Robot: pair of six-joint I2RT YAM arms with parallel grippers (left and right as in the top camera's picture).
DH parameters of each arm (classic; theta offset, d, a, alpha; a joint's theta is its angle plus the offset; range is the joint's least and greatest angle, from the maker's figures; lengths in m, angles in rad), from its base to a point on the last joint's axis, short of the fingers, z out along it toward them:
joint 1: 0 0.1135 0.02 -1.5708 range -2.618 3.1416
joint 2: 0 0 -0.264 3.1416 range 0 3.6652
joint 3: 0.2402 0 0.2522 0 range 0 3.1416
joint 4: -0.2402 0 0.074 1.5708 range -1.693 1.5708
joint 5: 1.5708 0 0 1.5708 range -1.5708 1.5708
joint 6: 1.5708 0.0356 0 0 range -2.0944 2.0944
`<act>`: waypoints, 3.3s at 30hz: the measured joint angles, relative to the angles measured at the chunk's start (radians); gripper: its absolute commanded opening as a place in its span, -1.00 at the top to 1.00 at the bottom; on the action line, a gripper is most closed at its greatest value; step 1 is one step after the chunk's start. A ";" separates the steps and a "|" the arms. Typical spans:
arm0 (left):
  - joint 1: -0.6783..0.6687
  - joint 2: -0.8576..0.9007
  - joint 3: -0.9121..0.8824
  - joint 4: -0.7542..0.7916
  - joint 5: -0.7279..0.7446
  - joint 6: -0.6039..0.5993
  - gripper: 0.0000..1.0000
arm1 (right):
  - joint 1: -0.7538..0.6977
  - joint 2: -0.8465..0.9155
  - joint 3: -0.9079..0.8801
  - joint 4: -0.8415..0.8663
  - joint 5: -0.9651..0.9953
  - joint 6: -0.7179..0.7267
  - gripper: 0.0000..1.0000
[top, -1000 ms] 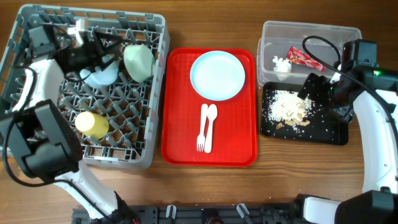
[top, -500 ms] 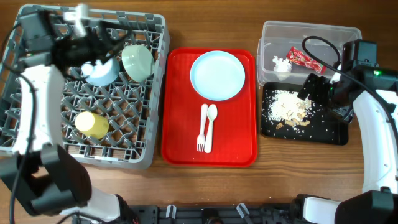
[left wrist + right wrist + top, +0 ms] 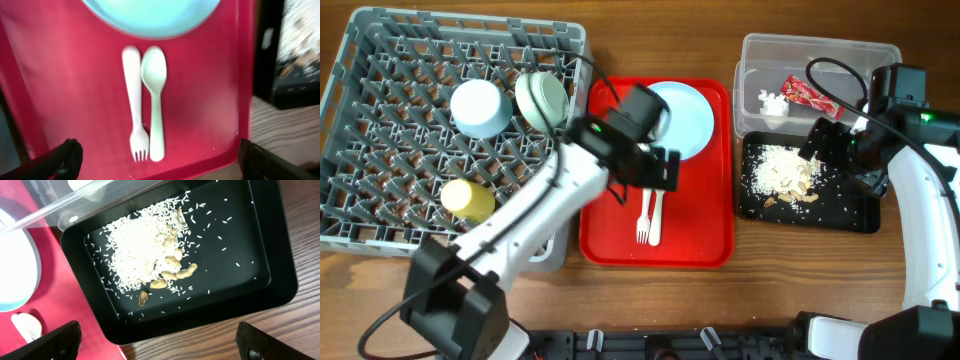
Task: Sort waste into correct bins and load items into the dishwasher rack
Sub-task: 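Grasp the white spoon on the red tray with the left gripper, then drop the spoon into the dish rack with the left gripper, then grasp the white fork on the red tray with the left gripper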
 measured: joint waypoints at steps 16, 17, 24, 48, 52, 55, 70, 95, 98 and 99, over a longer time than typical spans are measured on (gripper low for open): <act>-0.122 0.241 -0.063 0.239 -0.066 -0.118 -0.77 | 0.000 0.000 0.000 -0.003 0.000 0.000 -1.00; -0.122 0.248 -0.063 0.247 -0.066 -0.118 -0.77 | 0.000 0.000 0.000 -0.003 0.000 0.000 -1.00; -0.126 0.289 -0.063 0.273 -0.051 -0.124 -0.57 | 0.000 0.000 0.000 -0.003 0.000 0.000 -1.00; -0.162 0.296 -0.069 0.239 -0.069 -0.132 0.59 | 0.000 0.000 0.000 -0.014 0.000 0.000 -0.99; -0.187 0.296 -0.070 0.240 -0.129 -0.132 0.70 | 0.000 0.000 0.000 -0.014 -0.001 0.000 -1.00; -0.200 0.296 -0.070 0.239 -0.165 -0.130 0.92 | 0.000 0.000 0.000 -0.014 -0.005 0.000 -1.00; -0.201 0.261 -0.075 0.221 -0.183 -0.132 0.92 | 0.000 0.000 0.000 -0.015 -0.007 0.000 -1.00; 0.431 -0.065 -0.077 -0.094 -0.197 0.253 -0.22 | 0.000 0.000 0.000 -0.022 -0.007 -0.019 -0.99; 0.431 -0.064 -0.077 -0.087 -0.197 0.257 -0.25 | 0.000 0.000 0.000 -0.026 -0.007 -0.019 -0.99; 0.431 -0.064 -0.073 -0.088 -0.197 0.254 -0.25 | 0.000 0.000 0.000 -0.026 -0.007 -0.019 -0.99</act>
